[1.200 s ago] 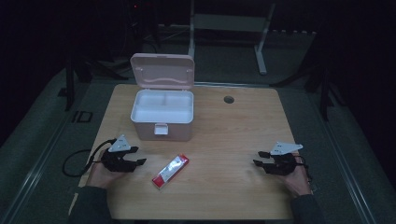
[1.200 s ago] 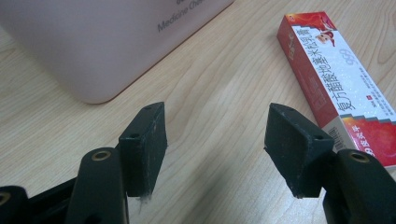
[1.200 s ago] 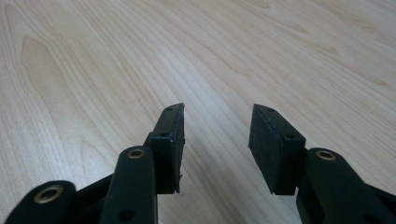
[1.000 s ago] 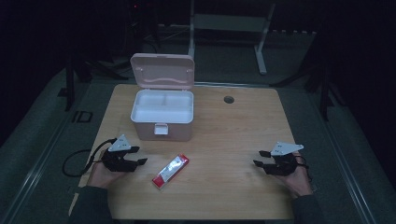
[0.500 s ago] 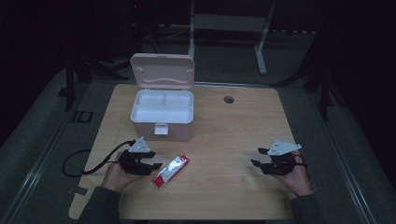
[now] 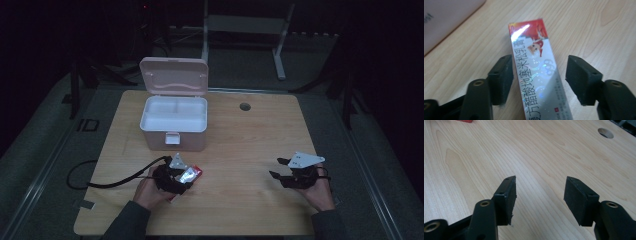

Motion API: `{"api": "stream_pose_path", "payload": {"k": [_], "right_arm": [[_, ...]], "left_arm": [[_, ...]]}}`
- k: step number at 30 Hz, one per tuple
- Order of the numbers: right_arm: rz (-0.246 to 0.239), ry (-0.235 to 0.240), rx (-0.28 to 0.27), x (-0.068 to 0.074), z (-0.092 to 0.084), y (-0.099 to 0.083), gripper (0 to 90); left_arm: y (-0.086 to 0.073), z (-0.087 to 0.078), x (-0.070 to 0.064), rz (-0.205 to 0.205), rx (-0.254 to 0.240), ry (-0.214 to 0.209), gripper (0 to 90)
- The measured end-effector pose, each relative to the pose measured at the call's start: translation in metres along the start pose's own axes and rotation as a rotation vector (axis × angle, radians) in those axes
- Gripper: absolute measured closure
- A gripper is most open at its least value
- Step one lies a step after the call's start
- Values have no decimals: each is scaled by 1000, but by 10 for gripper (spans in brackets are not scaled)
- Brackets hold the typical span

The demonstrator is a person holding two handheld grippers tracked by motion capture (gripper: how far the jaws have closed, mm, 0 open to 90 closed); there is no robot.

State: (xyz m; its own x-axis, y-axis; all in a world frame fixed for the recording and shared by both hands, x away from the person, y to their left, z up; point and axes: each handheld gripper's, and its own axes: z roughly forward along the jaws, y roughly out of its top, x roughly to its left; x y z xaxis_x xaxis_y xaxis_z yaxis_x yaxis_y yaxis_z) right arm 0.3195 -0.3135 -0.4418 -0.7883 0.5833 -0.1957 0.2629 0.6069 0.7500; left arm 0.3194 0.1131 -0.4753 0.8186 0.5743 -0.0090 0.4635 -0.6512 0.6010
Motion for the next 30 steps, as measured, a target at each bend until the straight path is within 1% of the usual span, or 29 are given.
{"api": "stream_pose_path", "payload": {"k": [2, 3, 4, 6, 7, 9, 11, 15, 17, 19, 20, 22, 23, 24, 26, 27, 28, 29, 30], "right_arm": [[0, 1, -12, 0, -1, 0, 437], [0, 1, -12, 0, -1, 0, 437], [1, -1, -15, 1, -1, 1, 438], [1, -3, -18, 0, -1, 1, 438], [1, -2, -17, 0, -1, 1, 438], [0, -2, -18, 0, -1, 2, 438], [-1, -2, -16, 0, -2, 2, 438], [-1, -2, -12, 0, -1, 0, 438], [1, -1, -12, 0, -2, 0, 438], [2, -4, -12, 0, -2, 1, 438], [2, -4, -11, 0, -2, 1, 438], [3, -5, -11, -1, -2, 2, 438], [4, -5, -11, 0, -1, 2, 438], [1, -4, -11, 0, 0, 2, 438], [0, -2, -8, 0, 0, 2, 438], [0, 2, -5, 0, 1, 3, 439], [-6, 6, 2, 1, 2, 4, 440], [-7, 8, 3, 1, 2, 4, 439], [-5, 7, 4, 1, 2, 5, 439]], "left_arm": [[-1, 2, 0, 8, 19, 7, 426], [-1, 2, 0, 8, 19, 7, 443], [-3, 2, 2, 6, 16, -12, 443], [-5, -1, 6, -4, 15, -13, 497], [-7, -2, 8, -10, 13, -9, 498], [-12, -7, 12, -11, 27, 4, 500], [-19, -12, 17, -24, 30, 22, 501], [-41, -30, 36, -73, 39, 80, 501], [-51, -38, 44, -90, 45, 105, 501], [-63, -47, 52, -108, 50, 122, 501], [-67, -49, 54, -123, 47, 128, 501], [-72, -52, 57, -134, 44, 128, 499], [-72, -52, 58, -137, 45, 128, 498], [-73, -53, 58, -130, 39, 131, 494], [-72, -53, 58, -132, 34, 138, 419], [-69, -57, 58, -139, -3, 138, 419], [-67, -61, 59, -137, -21, 136, 384], [-64, -65, 60, -133, -32, 135, 385], [-61, -68, 61, -126, -35, 142, 390]]}}
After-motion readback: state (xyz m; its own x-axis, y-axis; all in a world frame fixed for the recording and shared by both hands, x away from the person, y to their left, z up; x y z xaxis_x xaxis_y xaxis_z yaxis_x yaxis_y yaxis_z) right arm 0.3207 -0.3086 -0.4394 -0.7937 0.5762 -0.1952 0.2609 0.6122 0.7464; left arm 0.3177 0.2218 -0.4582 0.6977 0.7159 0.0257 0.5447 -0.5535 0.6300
